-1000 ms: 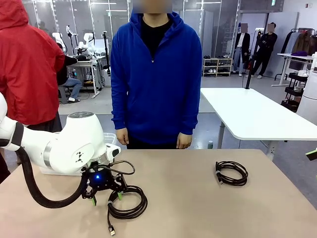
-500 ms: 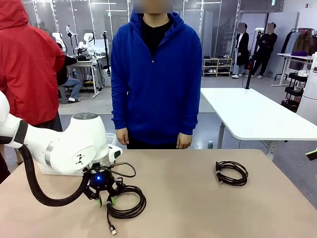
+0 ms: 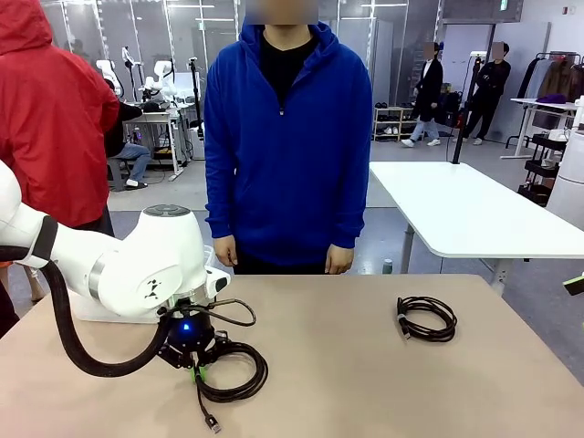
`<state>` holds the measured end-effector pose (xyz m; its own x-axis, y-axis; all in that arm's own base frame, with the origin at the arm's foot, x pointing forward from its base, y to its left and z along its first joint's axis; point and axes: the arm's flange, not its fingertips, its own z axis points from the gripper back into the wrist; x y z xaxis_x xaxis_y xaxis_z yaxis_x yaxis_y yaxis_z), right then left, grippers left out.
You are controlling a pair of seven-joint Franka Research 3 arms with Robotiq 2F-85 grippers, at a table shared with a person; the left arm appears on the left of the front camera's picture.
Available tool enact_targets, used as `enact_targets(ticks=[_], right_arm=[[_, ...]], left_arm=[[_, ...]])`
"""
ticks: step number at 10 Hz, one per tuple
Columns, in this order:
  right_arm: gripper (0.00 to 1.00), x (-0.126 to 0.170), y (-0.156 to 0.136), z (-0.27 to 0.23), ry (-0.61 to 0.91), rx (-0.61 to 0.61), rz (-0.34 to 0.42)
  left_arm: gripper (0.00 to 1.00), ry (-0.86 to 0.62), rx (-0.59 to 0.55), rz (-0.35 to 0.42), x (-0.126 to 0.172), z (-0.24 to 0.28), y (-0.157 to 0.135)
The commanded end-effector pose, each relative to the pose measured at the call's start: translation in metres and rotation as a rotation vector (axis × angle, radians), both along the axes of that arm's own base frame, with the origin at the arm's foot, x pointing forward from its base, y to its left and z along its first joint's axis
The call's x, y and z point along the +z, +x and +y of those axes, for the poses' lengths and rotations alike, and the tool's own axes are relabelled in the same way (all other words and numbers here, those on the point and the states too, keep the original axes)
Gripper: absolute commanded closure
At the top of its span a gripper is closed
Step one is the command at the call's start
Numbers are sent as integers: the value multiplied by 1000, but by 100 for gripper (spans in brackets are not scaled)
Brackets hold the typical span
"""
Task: Organize and store the cables.
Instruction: Place the USB Extension Cable into the Organizing box.
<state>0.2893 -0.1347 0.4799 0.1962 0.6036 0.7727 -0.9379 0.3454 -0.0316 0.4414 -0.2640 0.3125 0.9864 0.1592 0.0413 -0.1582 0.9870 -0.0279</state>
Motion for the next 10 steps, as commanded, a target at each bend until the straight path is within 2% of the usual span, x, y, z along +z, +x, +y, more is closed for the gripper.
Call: enact_targets(ticks=[1,4,5,6,7,8,10], right_arm=[[0,0,2,1,10,-2,-3],[0,0,2,1,10,-2,-3],[0,0,2,1,10,-2,-3],[0,0,2,1,10,-2,-3],[0,0,2,1,10,-2,-3],[0,0,2,1,10,-2,-3],[0,0,2,1,10,-2,-3]], left_arm=[[100,7,29,13,19,-5,0],[100,-28,-179,-3,91,5,-6],[100,-14,-232,-29,109,8,-8],[100,-14,-237,-71,120,10,-9],[100,-7,-270,-76,124,7,-11],[100,-8,-209,-65,112,2,-10],[100,-8,-209,-65,112,2,-10]])
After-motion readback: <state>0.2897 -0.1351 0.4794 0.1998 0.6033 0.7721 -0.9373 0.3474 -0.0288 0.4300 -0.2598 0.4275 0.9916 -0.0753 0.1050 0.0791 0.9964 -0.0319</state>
